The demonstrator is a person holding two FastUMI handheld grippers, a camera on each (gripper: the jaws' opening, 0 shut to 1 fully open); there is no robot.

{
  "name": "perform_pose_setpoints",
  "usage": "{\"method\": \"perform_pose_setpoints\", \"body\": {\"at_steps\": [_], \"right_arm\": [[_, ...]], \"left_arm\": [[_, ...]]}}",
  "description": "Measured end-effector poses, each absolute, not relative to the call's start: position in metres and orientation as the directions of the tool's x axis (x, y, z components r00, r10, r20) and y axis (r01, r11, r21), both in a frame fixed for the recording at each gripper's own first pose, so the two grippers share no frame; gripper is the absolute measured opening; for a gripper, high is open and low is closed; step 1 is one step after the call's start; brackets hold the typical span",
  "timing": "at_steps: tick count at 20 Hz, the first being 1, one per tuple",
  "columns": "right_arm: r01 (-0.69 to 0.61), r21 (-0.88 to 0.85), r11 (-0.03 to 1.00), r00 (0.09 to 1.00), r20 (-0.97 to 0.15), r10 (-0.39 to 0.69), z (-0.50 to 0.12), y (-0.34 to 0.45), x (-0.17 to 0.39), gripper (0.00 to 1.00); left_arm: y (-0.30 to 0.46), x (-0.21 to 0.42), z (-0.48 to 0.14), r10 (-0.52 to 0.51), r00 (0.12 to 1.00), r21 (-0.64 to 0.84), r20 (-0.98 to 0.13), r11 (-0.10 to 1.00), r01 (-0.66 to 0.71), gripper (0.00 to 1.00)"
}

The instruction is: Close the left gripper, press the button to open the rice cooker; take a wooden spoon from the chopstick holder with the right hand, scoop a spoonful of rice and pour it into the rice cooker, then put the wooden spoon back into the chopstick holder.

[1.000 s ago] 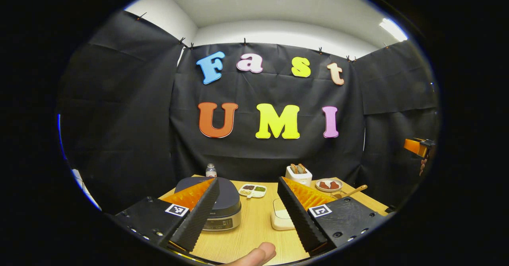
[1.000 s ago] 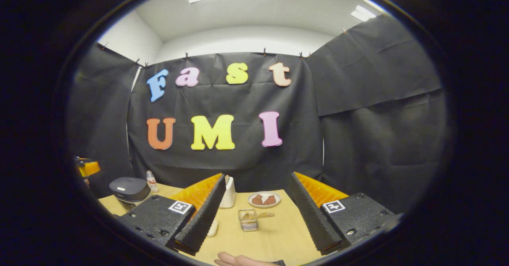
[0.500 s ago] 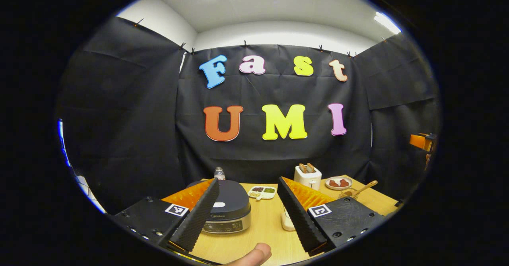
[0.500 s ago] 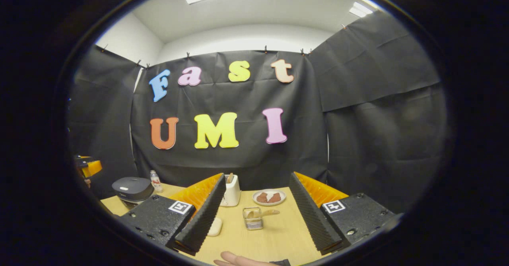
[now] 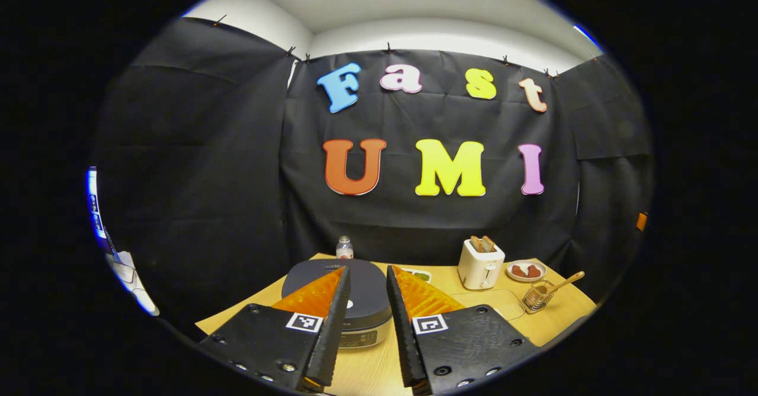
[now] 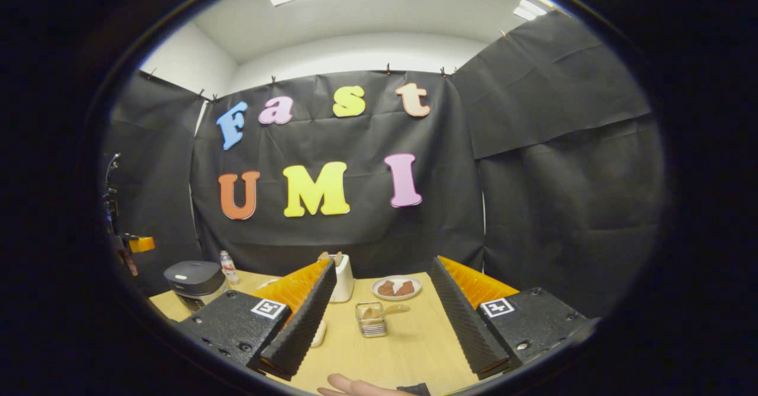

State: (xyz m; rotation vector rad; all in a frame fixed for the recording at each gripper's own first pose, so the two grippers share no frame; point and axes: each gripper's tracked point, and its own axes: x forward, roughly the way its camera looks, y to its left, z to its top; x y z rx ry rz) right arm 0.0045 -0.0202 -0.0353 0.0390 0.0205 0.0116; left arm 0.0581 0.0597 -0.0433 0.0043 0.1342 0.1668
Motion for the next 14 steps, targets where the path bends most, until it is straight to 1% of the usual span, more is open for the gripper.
{"method": "perform_pose_setpoints", "body": {"at_steps": [1, 2, 3, 4, 7, 8, 10, 12, 14], "right_arm": [[-0.012, 0.037, 0.999, 1.0, -0.024, 0.013, -0.037, -0.022, 0.004, 0.99], [-0.011, 0.035, 0.999, 1.0, -0.028, 0.012, -0.04, -0.024, 0.003, 1.0], [-0.008, 0.037, 0.999, 1.0, -0.03, 0.01, -0.04, -0.026, 0.003, 1.0], [-0.01, 0.039, 0.999, 1.0, -0.029, 0.011, -0.041, -0.026, 0.004, 1.0], [-0.014, 0.045, 0.999, 0.999, -0.03, 0.016, -0.045, -0.028, 0.005, 1.0], [-0.015, 0.044, 0.999, 0.999, -0.034, 0.016, -0.047, -0.029, 0.006, 1.0], [-0.013, 0.04, 0.999, 0.999, -0.043, 0.015, -0.054, -0.032, 0.007, 1.0], [-0.009, 0.039, 0.999, 0.998, -0.058, 0.012, -0.061, -0.035, 0.009, 0.99], [-0.022, 0.059, 0.998, 0.997, -0.076, 0.027, -0.067, -0.032, 0.012, 0.99]], "left_arm": [[0.053, 0.069, -0.05, 0.124, 0.979, -0.001, -0.16, 0.992, -0.126, 0.41], [0.056, 0.084, -0.057, 0.11, 0.977, -0.028, -0.185, 0.993, -0.117, 0.23], [0.064, 0.087, -0.065, 0.135, 0.965, -0.028, -0.224, 0.989, -0.145, 0.05], [0.073, 0.094, -0.081, 0.161, 0.946, -0.002, -0.283, 0.986, -0.168, 0.01], [0.085, 0.101, -0.119, 0.198, 0.882, 0.058, -0.429, 0.98, -0.191, 0.0], [0.087, 0.104, -0.127, 0.222, 0.863, 0.085, -0.454, 0.975, -0.206, 0.0], [0.092, 0.111, -0.132, 0.241, 0.845, 0.109, -0.477, 0.97, -0.215, 0.0], [0.095, 0.114, -0.139, 0.237, 0.831, 0.086, -0.503, 0.971, -0.225, 0.0], [0.103, 0.119, -0.147, 0.255, 0.822, 0.096, -0.51, 0.966, -0.24, 0.0]]}}
